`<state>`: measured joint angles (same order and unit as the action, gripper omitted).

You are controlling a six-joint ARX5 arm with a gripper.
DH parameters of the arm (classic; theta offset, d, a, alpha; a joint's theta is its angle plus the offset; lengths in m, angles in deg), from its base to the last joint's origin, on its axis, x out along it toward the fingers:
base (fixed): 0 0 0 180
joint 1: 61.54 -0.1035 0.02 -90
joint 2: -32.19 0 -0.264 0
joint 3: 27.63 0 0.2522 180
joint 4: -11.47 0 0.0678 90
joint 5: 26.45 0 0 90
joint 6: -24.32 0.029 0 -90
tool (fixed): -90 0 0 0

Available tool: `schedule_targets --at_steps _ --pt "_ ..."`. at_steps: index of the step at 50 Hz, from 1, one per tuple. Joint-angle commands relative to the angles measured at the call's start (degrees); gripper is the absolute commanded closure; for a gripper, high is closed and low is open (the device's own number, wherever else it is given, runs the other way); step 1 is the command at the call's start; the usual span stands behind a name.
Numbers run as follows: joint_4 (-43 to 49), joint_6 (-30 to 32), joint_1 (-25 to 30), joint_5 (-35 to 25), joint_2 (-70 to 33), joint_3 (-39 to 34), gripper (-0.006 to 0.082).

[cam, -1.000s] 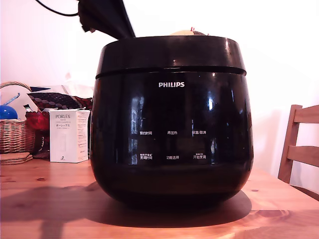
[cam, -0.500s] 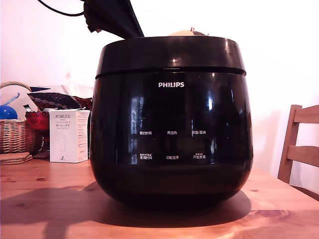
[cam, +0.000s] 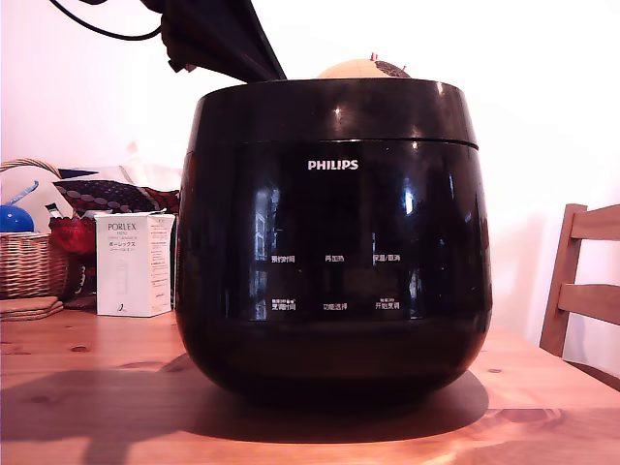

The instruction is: Close the rice cooker by pressing the lid down with medium force

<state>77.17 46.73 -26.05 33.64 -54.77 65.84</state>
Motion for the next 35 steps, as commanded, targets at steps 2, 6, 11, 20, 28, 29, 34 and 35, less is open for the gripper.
schedule_targets --at_steps 2,6,11,20,28,29,34,35 --pt "2.49 -0.42 0.07 2.91 -5.62 -6.23 0.0789" --pt "1.77 -0.37 0.07 2.67 -5.60 -6.23 0.0789" --pt "1.66 -0.33 0.04 1.77 -5.53 -6.23 0.0789" --pt "0.33 0.09 -0.31 1.55 -2.91 -6.21 0.0789" --pt "-2.86 0.04 -1.46 0.85 2.40 -6.19 0.0789" --pt "-3.26 0.04 -1.70 0.87 3.08 -6.19 0.0789" --pt "-6.73 -1.62 -3.37 0.90 6.97 -6.19 0.0789" --pt "-7.87 -1.62 -3.74 0.90 7.76 -6.19 0.0789"
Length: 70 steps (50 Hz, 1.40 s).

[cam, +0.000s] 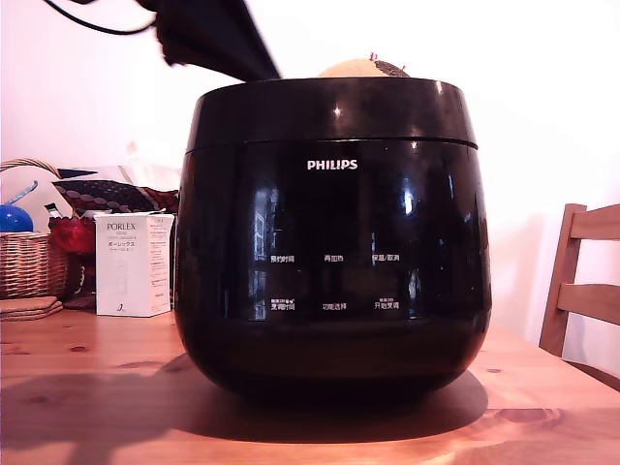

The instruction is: Close the rice cooker by pressing the lid down with medium force

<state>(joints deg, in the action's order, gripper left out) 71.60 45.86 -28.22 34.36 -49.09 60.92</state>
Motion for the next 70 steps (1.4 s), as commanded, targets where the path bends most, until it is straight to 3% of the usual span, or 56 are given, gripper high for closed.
schedule_targets --at_steps 1,13,21,30,50,70 --pt "-3.39 -2.01 -1.92 0.22 2.82 -1.27 0.0789" --pt "-15.87 -11.28 -5.75 7.61 10.58 -1.27 0.0789" --pt "-16.20 -12.74 -9.18 16.31 12.90 -1.29 0.0789" --pt "-16.11 -13.81 -14.29 22.05 14.21 -1.29 0.0789" --pt "-16.48 -14.08 -22.77 25.42 16.06 -1.27 0.0789" --pt "-17.90 -14.71 -24.22 25.49 16.06 -1.27 0.0789"
